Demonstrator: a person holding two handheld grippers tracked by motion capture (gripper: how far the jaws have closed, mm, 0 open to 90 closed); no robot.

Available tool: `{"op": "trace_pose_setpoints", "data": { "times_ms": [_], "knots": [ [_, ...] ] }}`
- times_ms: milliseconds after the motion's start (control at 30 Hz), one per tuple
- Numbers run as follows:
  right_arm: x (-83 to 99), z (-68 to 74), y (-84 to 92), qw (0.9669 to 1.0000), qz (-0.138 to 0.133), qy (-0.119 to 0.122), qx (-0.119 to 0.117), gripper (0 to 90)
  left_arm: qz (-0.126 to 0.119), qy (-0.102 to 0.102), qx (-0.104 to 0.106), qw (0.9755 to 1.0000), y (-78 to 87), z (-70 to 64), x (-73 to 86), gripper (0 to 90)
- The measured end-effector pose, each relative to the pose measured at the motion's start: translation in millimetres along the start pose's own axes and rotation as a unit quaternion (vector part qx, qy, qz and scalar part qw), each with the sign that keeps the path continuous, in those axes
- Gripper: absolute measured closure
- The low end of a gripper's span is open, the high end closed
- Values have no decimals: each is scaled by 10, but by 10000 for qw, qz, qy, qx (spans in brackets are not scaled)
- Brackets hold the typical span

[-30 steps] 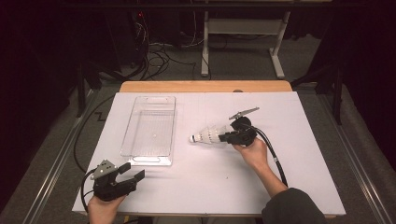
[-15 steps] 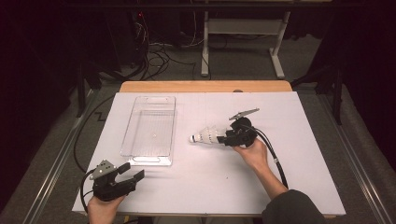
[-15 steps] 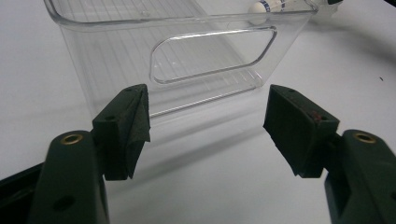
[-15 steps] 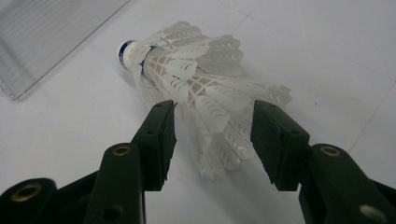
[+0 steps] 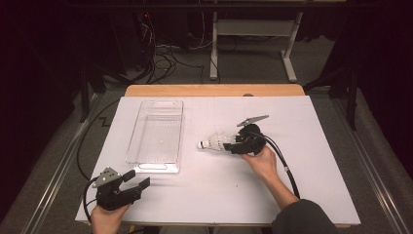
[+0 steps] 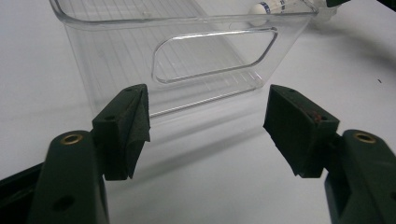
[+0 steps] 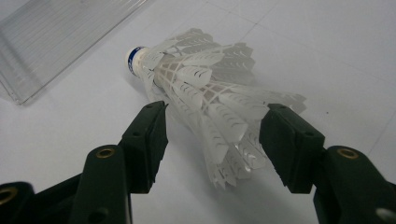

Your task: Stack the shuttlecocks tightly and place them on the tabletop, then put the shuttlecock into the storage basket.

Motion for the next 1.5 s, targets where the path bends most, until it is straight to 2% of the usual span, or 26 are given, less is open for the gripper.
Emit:
{"op": "trace_pose_setpoints", "data": {
  "times_ms": [233,433,767,1200,1333,1500],
  "knots": [
    [-12,13,-40,10000,-56,-21,-29,415,-19,22,27,10000,7,8,-1,320],
    [-5,36,-46,10000,-42,-9,-53,399,42,-197,-62,9998,-5,-32,-4,321],
    [-21,46,-68,9999,-111,-6,-64,396,5,-110,-50,9999,12,-12,0,320],
    [-30,86,-74,9998,-167,7,-86,396,17,-158,-78,9998,2,-36,-3,320],
    [-28,105,-93,9998,-137,83,-70,396,29,-112,-81,9999,5,-22,9,320],
    [-37,99,-125,9998,-152,51,-94,396,19,-101,-77,9999,12,-15,9,319]
  ]
}}
Point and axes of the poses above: each handheld gripper's, and its own axes: y roughly backward along the jaws, x roughly out of its underside, z roughly to its left, the point moved 1 cm from there along -y, roughly forward along the jaws, and after that the axes turned 9 degrees about y, right-handed, at the moved point
